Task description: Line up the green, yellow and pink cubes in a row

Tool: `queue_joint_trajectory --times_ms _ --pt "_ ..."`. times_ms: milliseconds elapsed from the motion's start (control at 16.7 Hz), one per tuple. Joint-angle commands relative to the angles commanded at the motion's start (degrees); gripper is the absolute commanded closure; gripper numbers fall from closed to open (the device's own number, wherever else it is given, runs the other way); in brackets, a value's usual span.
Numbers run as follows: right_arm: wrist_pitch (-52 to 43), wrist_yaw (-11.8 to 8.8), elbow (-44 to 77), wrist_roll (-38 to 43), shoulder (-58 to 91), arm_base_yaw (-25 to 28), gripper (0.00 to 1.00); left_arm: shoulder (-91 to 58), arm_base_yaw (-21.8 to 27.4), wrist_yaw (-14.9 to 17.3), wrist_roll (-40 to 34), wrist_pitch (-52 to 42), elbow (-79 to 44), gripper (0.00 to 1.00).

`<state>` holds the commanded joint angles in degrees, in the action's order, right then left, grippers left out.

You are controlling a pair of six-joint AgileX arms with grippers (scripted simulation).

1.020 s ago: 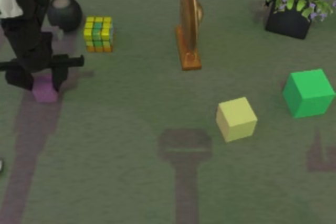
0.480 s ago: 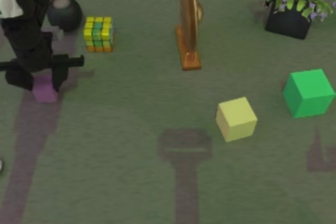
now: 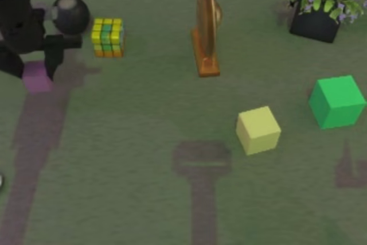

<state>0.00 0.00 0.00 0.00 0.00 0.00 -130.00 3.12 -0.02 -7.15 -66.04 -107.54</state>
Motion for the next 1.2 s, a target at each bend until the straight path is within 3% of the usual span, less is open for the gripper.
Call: queue_joint_trajectory --times_ms 360,540,720,1200 --pt "0.0 0.0 0.0 0.0 0.0 0.0 0.0 0.29 0.36 -0.03 -0.01 -0.87 -0.77 1.0" --pt "0.0 0.0 0.0 0.0 0.0 0.0 0.0 -1.79 4.24 -0.13 -3.77 -2.85 -4.51 1.0" --pt "0.0 0.0 0.0 0.0 0.0 0.0 0.0 -5.79 12.9 -0.33 -11.76 -6.82 -12.06 1.0" --pt "0.0 0.0 0.0 0.0 0.0 0.0 0.0 -16.67 43.12 -0.88 -38.37 -18.96 -34.25 1.0"
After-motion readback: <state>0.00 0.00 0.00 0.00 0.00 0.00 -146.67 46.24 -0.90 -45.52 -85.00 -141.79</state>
